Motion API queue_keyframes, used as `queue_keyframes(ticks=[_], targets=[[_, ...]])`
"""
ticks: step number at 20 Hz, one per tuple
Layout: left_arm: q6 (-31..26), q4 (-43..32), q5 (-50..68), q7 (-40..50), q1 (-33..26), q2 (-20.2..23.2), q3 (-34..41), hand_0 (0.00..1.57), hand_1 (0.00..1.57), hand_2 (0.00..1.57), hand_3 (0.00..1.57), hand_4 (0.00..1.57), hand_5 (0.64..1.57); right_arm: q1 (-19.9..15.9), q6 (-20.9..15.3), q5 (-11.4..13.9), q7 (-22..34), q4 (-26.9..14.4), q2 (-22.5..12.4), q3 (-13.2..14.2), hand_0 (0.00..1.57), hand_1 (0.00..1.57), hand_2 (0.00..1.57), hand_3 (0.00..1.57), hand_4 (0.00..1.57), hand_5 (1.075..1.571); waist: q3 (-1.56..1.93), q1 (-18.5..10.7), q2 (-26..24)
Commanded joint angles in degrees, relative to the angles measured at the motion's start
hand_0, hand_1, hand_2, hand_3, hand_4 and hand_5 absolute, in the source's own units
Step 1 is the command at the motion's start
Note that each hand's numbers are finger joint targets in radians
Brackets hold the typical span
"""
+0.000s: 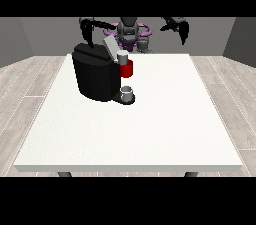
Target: Insert the coffee pod into the coffee machine and close the lid
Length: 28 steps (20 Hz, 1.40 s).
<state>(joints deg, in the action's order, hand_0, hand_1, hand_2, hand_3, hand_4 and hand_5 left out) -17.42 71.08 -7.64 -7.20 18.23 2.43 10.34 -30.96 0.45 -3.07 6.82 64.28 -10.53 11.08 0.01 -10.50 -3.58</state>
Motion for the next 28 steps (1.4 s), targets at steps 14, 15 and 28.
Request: queue_keyframes(ticks=[14,15,28], targets=[[5.1,10.1,-0.3,2.1,-4.6,0.8,-2.7,0.0,0.0,0.0,0.0,0.35,1.571,-11.2,2.0,1.0,-1.0,-6.7,-0.8,-2.3,0.0,0.0,0.0,0.0,0.08,1.571,-0.01,1.3,6.8],[3.9,10.5,0.3,1.5,-6.0,1.6,-2.5,0.0,0.0,0.0,0.0,0.36,1.571,-8.3,-1.9,2.8,-4.8,-6.2,4.1,-4.5,0.0,0.0,0.0,0.0,0.17,1.571,-0.01,1.0,6.3],[6.0,9.2,-0.3,-0.2,-2.3,2.1,-2.5,0.0,0.0,0.0,0.0,0.32,1.571,-18.1,0.0,6.1,-2.6,-6.3,0.7,-6.7,0.0,0.0,0.0,0.0,0.0,1.571,-0.02,-0.6,10.9]])
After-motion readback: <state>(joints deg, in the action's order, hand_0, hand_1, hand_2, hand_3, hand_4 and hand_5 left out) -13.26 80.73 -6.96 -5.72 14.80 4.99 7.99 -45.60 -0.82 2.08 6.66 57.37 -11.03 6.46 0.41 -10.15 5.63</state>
